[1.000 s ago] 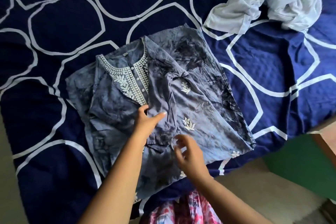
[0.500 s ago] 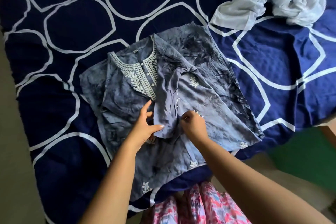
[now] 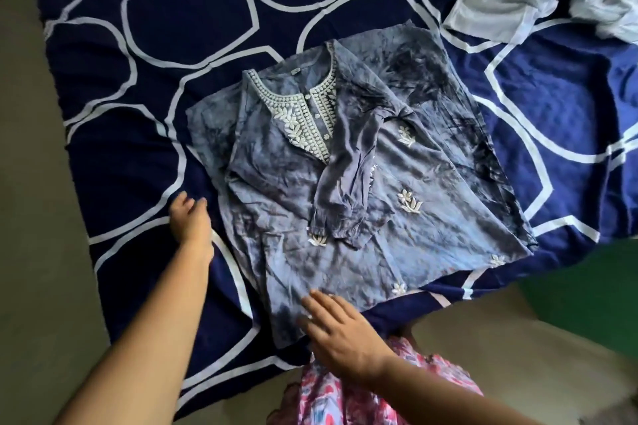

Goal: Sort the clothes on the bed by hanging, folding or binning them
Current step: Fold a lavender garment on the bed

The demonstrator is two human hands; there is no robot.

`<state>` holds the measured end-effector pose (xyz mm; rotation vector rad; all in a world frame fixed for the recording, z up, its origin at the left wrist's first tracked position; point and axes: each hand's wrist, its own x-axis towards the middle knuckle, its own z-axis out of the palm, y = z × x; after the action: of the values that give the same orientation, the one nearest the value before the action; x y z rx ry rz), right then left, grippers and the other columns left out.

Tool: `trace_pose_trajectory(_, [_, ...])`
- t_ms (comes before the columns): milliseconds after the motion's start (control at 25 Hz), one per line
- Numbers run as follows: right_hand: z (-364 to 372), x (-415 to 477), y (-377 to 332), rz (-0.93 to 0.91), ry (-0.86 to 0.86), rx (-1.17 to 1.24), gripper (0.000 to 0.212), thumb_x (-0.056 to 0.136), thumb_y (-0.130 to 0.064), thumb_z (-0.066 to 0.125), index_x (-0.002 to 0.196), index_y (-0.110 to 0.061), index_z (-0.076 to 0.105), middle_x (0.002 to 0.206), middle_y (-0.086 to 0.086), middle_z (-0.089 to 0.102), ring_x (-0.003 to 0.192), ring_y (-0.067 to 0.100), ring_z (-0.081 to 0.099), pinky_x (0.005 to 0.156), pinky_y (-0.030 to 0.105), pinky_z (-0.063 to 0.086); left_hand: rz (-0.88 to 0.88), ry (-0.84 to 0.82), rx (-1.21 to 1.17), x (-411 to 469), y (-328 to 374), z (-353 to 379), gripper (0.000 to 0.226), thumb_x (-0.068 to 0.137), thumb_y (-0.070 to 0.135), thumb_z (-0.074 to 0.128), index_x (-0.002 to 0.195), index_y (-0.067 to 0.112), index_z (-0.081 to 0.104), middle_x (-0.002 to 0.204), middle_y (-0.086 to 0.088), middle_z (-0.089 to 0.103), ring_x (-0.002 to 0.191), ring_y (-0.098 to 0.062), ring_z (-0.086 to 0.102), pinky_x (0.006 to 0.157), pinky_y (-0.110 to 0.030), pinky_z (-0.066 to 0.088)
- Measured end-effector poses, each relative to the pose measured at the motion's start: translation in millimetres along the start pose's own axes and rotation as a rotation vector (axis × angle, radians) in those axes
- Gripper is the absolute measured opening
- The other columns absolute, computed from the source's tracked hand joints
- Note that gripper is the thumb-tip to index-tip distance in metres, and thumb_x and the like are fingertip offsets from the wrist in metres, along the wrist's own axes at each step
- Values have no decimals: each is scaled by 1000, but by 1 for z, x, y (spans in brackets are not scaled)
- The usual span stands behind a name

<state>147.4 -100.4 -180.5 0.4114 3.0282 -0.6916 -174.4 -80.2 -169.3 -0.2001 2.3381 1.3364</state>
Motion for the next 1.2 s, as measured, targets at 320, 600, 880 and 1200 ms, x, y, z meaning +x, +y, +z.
trace_pose_trajectory(320, [22,38,-47,-190,-82,-112,39,88,-27,40,123,-31,57,147,9,43,132,35,44,104,43,43,-181,-319,-105,59,60,13,18,99,18,45,116,21,52,115,-4,55,110,-20,54,94,-30,42])
trace_pose_trajectory(600, [17,33,-47,-27,1,52,27,83,-20,45,98,-21,67,136,12,54,123,27,55,87,30,54,-25,-280,4,96,88,35,55,88,22,62,136,23,35,117,2,54,95,-14,59,74,-26,50])
trace_pose_trajectory(880, [10,17,-57,69,135,116,39,104,-12,21,128,-22,50,150,20,35,140,28,33,101,26,44,125,-187,166,106,101,61,88,81,15,73,148,29,18,137,-5,48,115,-20,54,100,-35,46])
trace_pose_trajectory(1200, [24,21,-79,339,109,163,43,103,-16,20,131,-20,53,144,6,46,129,21,50,85,29,55,547,-268,612,110,97,66,47,90,14,63,135,19,51,134,-10,56,120,-27,53,97,-28,42])
